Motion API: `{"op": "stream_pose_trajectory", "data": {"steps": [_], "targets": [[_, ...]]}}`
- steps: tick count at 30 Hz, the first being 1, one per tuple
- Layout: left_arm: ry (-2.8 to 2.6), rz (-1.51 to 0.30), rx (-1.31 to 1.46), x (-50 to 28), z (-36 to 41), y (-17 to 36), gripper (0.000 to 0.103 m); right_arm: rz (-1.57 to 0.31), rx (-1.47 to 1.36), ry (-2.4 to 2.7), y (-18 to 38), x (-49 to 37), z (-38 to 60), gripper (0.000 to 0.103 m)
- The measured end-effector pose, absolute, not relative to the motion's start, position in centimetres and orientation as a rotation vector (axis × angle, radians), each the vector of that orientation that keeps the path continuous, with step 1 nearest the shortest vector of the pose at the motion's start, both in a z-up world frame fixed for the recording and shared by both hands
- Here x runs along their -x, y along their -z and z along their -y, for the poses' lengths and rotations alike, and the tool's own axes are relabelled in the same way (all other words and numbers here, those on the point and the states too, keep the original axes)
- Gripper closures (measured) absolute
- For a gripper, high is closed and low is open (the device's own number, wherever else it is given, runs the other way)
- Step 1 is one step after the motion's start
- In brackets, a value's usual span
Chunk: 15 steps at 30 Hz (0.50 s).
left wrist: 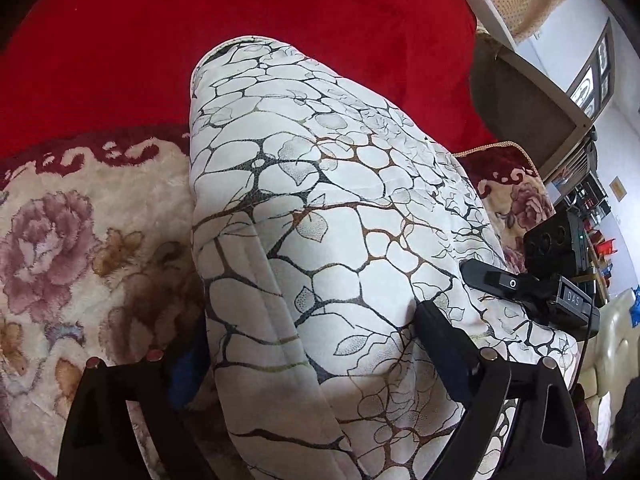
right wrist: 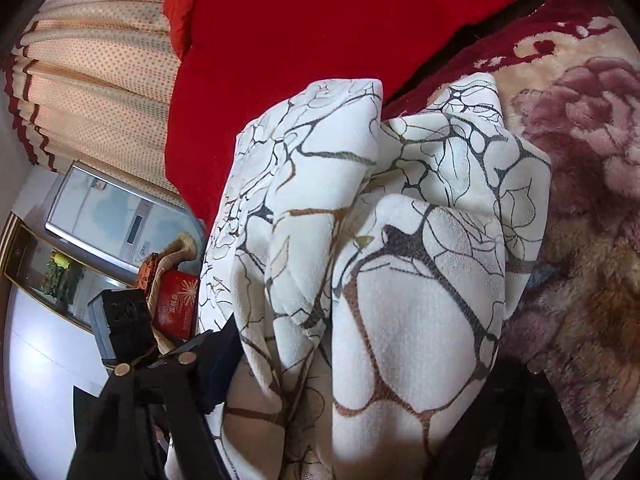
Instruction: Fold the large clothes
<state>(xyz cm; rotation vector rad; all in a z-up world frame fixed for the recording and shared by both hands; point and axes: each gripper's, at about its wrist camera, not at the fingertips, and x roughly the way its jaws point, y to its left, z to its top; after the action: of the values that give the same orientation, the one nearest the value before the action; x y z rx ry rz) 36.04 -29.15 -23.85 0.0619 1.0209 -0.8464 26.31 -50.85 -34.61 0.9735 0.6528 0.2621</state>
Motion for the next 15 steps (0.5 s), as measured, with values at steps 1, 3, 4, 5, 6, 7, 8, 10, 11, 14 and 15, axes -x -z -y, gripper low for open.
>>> {"op": "stream_pose_trajectory", "data": {"steps": [1,3,4,5,6,7,8,10,11,14,15], "targets": [[0.847,-1.016,-0.065,-35.9,29.2,23.7,0.011,-0.651,-0.973,-0.262,34.6,-26.1,51.0,0.025],[0.851,-1.007,-0.067,-35.6,29.1,23.4,0.013,-0.644,-0.973,-0.265,34.4,-26.0,50.8,0.027],[0.854,-1.004,-0.067,-35.6,29.1,23.3,0.015,-0.64,-0.969,-0.266,34.1,-26.0,50.6,0.028],[0.856,-1.003,-0.065,-35.5,29.1,23.0,0.015,-0.638,-0.962,-0.267,33.9,-26.0,50.5,0.03],[0.858,-1.002,-0.062,-35.4,29.1,22.9,0.016,-0.634,-0.954,-0.268,33.6,-26.0,50.3,0.03],[0.858,-1.002,-0.06,-35.4,29.1,23.0,0.017,-0.63,-0.949,-0.267,33.3,-26.0,50.0,0.031],[0.857,-1.002,-0.059,-35.4,29.2,23.0,0.018,-0.626,-0.945,-0.268,33.2,-26.0,49.8,0.032],[0.853,-1.004,-0.071,-35.3,29.5,23.2,0.018,-0.626,-0.934,-0.264,33.0,-26.0,49.6,0.032],[0.851,-1.005,-0.077,-35.3,29.5,23.3,0.018,-0.628,-0.937,-0.262,33.1,-26.0,49.7,0.032],[0.847,-1.019,-0.09,-35.3,29.8,23.6,0.016,-0.633,-0.958,-0.261,33.7,-26.2,50.1,0.032],[0.851,-1.037,-0.089,-35.5,30.0,23.9,0.012,-0.634,-0.959,-0.26,33.8,-26.3,50.2,0.032]]}}
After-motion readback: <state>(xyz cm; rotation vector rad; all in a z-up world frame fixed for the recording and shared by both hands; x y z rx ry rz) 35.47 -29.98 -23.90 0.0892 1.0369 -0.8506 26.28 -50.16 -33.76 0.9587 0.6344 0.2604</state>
